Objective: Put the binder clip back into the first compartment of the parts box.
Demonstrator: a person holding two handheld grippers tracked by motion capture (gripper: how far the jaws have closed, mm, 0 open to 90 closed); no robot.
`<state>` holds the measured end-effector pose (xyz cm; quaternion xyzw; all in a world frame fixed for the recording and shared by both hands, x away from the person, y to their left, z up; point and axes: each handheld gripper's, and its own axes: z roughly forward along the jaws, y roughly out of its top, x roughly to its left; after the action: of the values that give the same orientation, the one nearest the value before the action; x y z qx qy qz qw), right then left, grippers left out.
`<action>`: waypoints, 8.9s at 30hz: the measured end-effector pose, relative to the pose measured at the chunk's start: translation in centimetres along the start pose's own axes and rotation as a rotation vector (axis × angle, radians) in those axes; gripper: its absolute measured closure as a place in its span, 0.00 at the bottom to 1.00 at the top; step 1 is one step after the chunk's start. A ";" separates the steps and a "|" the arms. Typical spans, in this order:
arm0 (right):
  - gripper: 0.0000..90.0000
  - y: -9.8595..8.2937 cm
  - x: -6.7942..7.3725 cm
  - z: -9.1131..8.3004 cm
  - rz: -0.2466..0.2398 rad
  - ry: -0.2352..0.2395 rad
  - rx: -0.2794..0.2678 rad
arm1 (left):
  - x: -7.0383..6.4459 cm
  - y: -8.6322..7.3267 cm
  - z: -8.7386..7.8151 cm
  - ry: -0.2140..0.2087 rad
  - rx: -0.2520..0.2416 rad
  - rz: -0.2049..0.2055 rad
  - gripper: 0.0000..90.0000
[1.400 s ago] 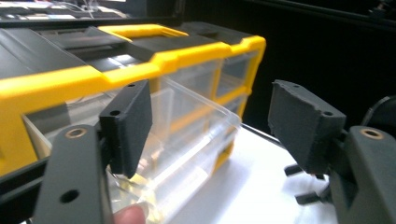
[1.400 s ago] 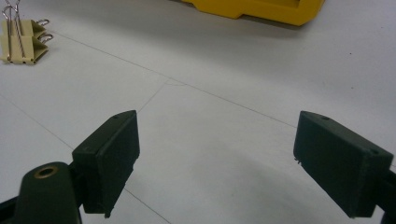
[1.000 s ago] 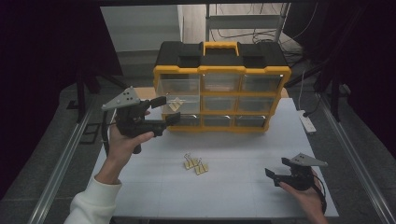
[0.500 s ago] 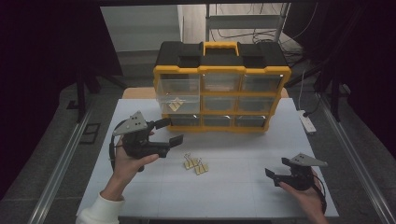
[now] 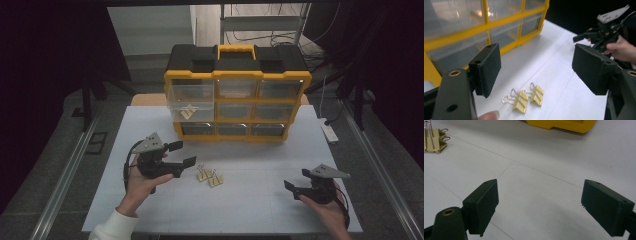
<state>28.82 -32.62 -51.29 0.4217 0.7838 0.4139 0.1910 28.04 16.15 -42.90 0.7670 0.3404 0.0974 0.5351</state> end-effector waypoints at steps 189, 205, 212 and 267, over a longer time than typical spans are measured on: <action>0.16 0.0 -0.3 -0.1 0.008 -0.025 0.005 | 0.5 15.5 -3.6 0.000 -0.274 0.040 0.99; 0.16 -0.1 -0.4 0.0 0.004 -0.015 0.011 | 3.0 16.0 -1.7 0.107 -0.256 0.023 0.80; 0.16 -0.1 -0.5 0.0 0.006 -0.018 0.012 | 2.2 15.0 -2.1 0.033 -0.255 0.038 0.38; 0.16 -0.1 -0.3 0.1 0.005 -0.016 0.013 | 0.1 -0.1 5.4 -0.096 0.199 -0.016 0.28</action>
<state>29.02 -32.87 -51.47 0.4281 0.7840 0.4058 0.1934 30.85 12.16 -45.24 0.8174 0.3286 0.0222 0.4727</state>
